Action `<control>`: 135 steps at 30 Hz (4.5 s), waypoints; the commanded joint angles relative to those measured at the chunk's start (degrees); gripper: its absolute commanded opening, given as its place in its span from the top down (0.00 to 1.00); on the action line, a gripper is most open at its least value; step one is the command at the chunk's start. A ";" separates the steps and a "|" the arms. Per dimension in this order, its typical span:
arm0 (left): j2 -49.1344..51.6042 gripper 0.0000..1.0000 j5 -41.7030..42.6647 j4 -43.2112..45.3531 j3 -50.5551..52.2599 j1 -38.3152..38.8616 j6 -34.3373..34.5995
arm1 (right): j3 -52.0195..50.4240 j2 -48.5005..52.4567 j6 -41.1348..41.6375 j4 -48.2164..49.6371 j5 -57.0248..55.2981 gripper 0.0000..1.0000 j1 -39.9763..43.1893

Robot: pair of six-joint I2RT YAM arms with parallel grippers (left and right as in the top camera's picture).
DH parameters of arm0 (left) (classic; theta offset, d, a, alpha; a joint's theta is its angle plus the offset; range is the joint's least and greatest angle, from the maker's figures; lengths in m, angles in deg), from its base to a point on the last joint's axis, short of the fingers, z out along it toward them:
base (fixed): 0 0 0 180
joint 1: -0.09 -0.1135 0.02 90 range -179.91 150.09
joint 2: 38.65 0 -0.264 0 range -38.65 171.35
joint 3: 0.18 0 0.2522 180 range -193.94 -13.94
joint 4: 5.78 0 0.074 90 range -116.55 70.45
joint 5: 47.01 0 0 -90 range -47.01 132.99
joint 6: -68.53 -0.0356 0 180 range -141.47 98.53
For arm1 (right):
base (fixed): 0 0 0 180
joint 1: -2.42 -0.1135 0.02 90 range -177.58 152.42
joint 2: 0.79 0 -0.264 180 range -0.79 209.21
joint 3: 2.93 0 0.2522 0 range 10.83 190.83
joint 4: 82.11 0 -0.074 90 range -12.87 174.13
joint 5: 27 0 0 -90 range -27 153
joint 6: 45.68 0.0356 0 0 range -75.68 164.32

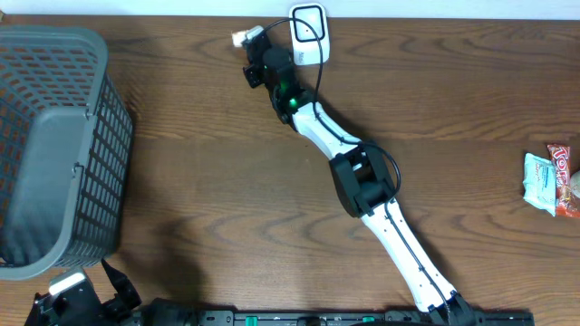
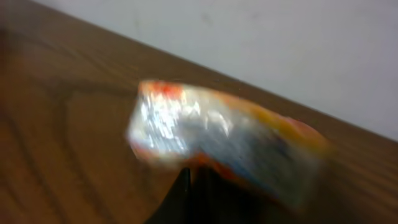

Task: Scan the item barcode

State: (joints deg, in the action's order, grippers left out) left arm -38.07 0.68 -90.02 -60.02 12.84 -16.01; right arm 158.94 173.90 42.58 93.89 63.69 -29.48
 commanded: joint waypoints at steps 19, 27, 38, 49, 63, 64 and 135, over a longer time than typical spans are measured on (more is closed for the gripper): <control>-0.42 0.02 -0.31 0.00 -0.04 -0.20 -0.72 | 16.85 -10.58 1.97 -54.95 2.84 0.01 -6.29; -0.42 0.02 -0.31 0.00 -0.04 -0.20 -0.72 | 11.47 -7.72 0.90 -29.92 0.33 0.89 -5.07; -0.42 0.02 -0.31 0.00 -0.04 -0.20 -0.72 | 1.11 -1.55 4.63 -2.58 -2.78 0.99 -2.12; -0.42 0.02 -0.31 0.00 -0.04 -0.20 -0.72 | 1.36 -0.22 8.98 -16.74 2.43 0.99 -0.52; -0.42 0.02 -0.31 0.00 -0.04 -0.20 -0.72 | 1.90 -20.98 9.01 -57.00 1.33 0.88 -2.71; -0.42 0.02 -0.33 0.00 -0.04 -0.20 -0.72 | 1.90 -22.18 9.07 -57.31 1.36 0.60 -2.78; -0.42 0.02 -0.31 0.00 -0.04 -0.20 -0.72 | 1.29 -16.83 6.95 -48.43 -5.18 0.01 -2.84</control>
State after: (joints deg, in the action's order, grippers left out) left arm -38.07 0.68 -90.04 -60.02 12.84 -16.01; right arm 160.43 155.47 53.70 43.88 59.69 -32.89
